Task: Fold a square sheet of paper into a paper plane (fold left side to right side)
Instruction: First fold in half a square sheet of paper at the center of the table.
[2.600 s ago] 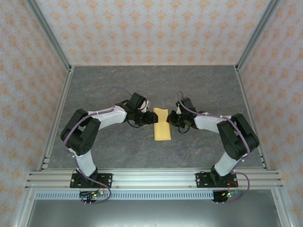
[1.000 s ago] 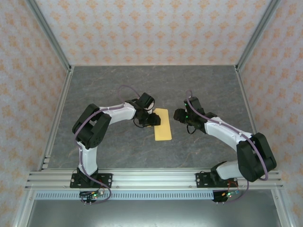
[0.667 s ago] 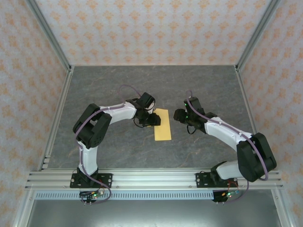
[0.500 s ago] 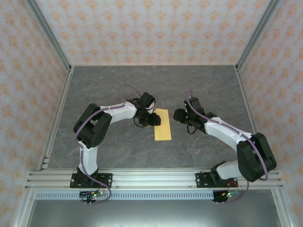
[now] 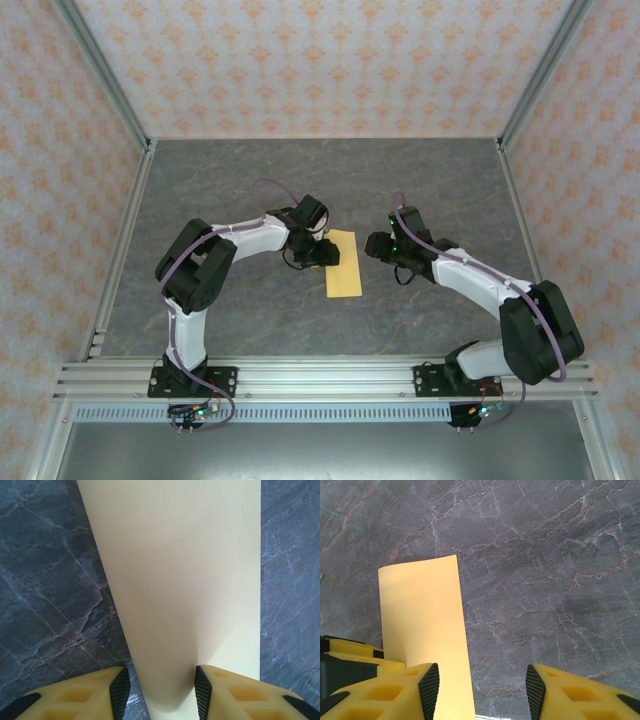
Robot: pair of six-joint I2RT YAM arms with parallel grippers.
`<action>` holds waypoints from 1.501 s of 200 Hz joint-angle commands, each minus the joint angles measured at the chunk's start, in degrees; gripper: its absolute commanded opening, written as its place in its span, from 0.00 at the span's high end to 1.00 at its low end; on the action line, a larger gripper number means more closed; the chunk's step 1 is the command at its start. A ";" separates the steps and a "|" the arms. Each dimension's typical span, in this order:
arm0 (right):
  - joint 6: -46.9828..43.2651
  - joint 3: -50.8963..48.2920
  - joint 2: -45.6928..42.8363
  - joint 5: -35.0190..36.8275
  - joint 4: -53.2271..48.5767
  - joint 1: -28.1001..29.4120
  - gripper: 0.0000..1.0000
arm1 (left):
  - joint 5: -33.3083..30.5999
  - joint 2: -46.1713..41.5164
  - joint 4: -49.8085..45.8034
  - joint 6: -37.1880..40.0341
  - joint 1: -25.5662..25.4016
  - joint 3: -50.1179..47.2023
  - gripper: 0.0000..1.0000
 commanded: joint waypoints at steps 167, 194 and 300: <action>0.68 -1.42 -0.60 -1.04 1.18 0.06 0.48 | -3.98 3.16 -2.09 0.95 -0.80 0.11 0.58; 0.67 -1.39 -0.57 -1.01 1.23 0.06 0.48 | -3.81 3.07 -2.01 1.12 -0.79 0.02 0.60; 0.59 -1.52 -0.57 -0.97 0.99 0.11 0.48 | -3.54 2.87 -2.18 2.04 -0.80 -0.21 0.60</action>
